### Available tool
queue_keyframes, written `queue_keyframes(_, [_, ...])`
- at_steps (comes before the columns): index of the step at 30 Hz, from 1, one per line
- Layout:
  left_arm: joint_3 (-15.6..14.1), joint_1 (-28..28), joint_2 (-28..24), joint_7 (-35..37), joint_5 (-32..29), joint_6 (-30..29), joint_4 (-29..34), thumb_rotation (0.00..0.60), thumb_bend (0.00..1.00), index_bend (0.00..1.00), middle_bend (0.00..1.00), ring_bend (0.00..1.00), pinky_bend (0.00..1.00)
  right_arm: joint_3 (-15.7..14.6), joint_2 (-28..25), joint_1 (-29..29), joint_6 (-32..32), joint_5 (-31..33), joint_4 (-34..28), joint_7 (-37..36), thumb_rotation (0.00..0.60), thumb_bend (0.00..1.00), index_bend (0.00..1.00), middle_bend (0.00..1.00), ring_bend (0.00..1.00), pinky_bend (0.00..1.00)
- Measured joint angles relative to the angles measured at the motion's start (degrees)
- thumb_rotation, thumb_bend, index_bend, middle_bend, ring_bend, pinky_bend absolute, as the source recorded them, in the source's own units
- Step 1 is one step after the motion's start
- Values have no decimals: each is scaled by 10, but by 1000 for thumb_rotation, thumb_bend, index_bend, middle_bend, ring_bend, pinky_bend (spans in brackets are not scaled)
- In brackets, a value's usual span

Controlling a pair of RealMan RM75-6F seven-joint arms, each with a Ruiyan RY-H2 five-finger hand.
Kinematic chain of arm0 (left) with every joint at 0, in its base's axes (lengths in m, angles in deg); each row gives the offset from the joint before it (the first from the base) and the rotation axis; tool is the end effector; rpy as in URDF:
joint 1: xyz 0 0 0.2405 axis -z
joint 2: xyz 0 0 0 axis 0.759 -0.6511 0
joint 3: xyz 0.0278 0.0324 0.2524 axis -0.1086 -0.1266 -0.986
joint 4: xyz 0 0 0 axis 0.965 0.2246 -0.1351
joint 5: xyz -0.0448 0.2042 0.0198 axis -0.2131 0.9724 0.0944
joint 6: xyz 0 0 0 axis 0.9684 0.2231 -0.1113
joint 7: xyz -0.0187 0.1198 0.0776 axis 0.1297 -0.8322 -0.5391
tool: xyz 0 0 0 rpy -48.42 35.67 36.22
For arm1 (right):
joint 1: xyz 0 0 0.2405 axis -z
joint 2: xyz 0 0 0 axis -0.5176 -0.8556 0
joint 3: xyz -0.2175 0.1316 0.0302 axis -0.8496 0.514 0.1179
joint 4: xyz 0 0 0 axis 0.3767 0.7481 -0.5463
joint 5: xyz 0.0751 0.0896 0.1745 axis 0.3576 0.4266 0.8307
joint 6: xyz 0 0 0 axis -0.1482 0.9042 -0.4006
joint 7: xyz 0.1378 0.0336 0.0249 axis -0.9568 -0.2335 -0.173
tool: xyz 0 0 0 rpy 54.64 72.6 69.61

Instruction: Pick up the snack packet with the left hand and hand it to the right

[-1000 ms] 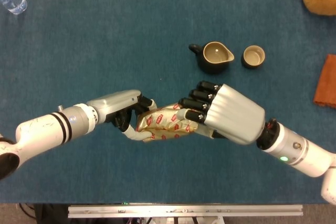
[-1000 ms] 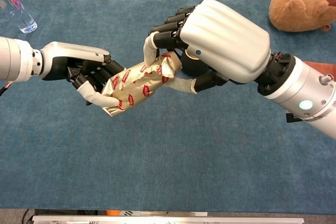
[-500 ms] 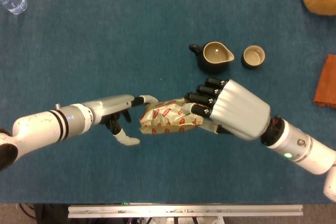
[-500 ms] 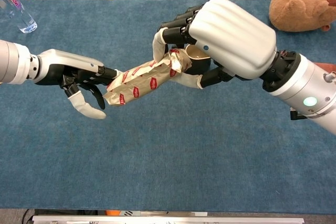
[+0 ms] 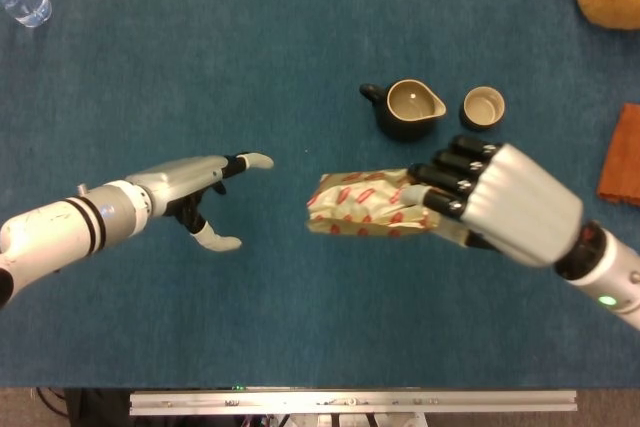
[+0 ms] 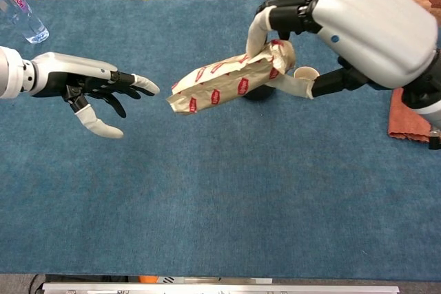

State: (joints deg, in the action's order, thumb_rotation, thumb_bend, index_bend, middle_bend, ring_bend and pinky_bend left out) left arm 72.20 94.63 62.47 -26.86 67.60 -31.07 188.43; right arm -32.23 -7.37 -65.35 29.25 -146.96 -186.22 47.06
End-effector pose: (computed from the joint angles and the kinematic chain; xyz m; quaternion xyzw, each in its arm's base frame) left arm -0.1337 0.2939 0.0743 -0.7094 -0.6653 -0.1759 0.1522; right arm -0.1045 -0.2341 0.0736 0.7492 -0.1100 0.5960 0.2672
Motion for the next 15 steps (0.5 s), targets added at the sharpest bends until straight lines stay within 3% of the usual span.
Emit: queue_keyframes(15, [-13,0,-1,-23,-8,-13,-4,600,270,0,0,0,181,-5,-30,34,25,-5,-5,-4,600,442,806,654,657,563])
